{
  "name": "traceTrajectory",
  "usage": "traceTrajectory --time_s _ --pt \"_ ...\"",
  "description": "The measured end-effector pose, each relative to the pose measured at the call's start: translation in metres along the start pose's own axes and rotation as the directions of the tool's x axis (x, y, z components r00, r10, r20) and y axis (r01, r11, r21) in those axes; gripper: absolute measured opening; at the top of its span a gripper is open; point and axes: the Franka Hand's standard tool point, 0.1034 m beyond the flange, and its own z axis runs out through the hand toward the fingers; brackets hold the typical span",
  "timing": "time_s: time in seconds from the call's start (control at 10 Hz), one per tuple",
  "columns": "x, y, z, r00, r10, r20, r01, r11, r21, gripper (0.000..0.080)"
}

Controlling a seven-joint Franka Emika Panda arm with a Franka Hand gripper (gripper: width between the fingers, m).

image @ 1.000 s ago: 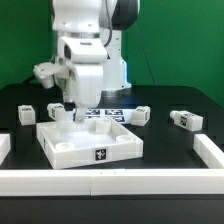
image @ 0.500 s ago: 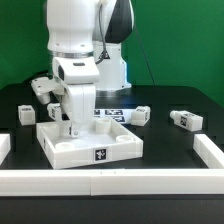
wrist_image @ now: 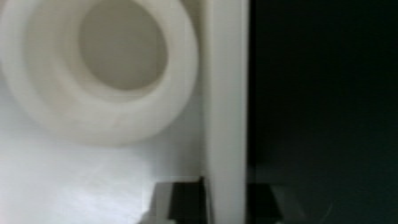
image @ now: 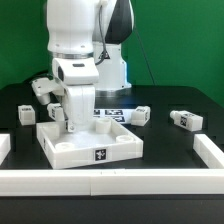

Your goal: Assemble square table

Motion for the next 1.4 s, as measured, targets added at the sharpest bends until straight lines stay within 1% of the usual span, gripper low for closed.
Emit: traceTrajectory --time_s 0.1,0.7,0.8,0.9,1.1,1.2,1.3,1.4 --pt "0.000 0.001 -0.001 1.000 0.000 0.001 0.000 1.000 -0.003 0.0057" --pt "-0.001 0.001 -0.001 1.000 0.000 0.002 0.000 1.000 -0.004 0.0057" --pt "0.004 0.004 -0.001 0.997 0.071 0.000 -0.071 0.997 0.001 0.0058" --pt "0.018 0.016 -0.004 0.985 0.174 0.002 -0.174 0.985 0.009 0.0058" --pt "0.047 0.047 -0.009 0.965 0.264 0.001 -0.264 0.965 0.005 0.0058" --pt "0.059 0.065 -0.010 0.957 0.289 -0.001 -0.289 0.957 0.004 0.0058" --pt "0.066 0.082 -0.011 0.957 0.290 -0.006 -0.290 0.957 -0.009 0.0058" --pt "0.075 0.094 -0.011 0.956 0.293 -0.013 -0.293 0.956 -0.020 0.0058"
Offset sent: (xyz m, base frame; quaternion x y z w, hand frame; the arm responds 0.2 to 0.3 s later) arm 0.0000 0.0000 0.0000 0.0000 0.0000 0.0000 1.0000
